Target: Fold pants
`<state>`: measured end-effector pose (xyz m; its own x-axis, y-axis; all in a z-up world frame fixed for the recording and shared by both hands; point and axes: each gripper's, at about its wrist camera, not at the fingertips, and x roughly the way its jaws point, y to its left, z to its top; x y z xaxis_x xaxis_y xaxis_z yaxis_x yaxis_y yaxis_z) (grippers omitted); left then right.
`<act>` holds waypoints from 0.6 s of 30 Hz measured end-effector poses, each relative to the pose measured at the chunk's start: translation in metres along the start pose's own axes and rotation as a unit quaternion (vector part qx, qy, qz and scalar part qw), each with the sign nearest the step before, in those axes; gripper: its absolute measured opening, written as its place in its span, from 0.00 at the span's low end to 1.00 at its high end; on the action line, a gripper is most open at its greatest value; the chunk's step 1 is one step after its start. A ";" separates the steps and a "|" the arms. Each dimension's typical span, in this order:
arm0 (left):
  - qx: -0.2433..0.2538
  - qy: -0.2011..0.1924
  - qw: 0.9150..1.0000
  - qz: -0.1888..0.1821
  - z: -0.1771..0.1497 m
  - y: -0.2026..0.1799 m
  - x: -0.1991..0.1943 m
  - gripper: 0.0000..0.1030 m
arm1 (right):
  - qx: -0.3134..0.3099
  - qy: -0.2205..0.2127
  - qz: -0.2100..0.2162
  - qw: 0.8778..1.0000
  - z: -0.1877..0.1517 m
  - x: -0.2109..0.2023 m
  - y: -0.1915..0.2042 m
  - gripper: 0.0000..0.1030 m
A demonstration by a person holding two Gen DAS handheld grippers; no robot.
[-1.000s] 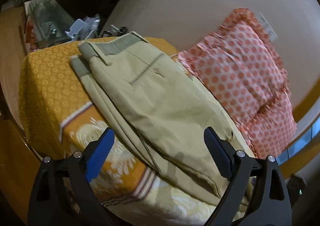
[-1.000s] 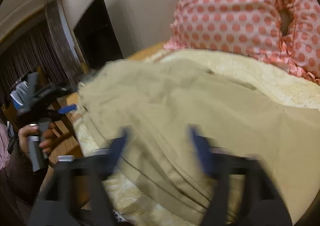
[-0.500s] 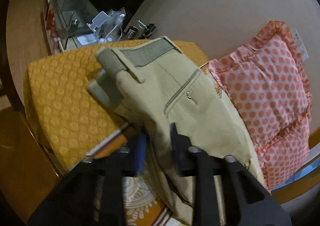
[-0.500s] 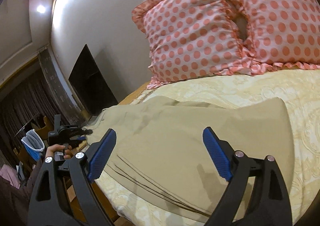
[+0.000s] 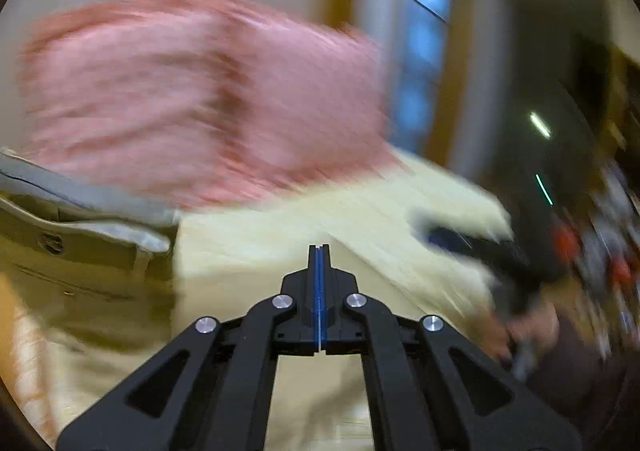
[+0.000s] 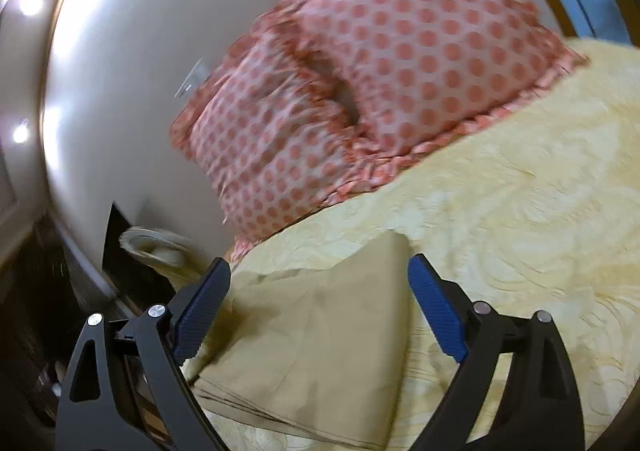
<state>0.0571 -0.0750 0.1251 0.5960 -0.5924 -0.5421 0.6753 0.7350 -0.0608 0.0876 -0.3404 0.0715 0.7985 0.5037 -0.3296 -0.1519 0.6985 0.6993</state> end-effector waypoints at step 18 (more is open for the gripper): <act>-0.247 -0.017 0.954 0.168 -0.115 0.140 -0.109 0.60 | 0.082 0.249 -0.004 0.965 -0.010 0.204 0.074 0.83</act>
<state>0.0366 0.1307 0.0790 0.7620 -0.3009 -0.5734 0.1625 0.9460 -0.2806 0.2338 -0.1808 0.0502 0.4141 0.7087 -0.5712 -0.0196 0.6343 0.7728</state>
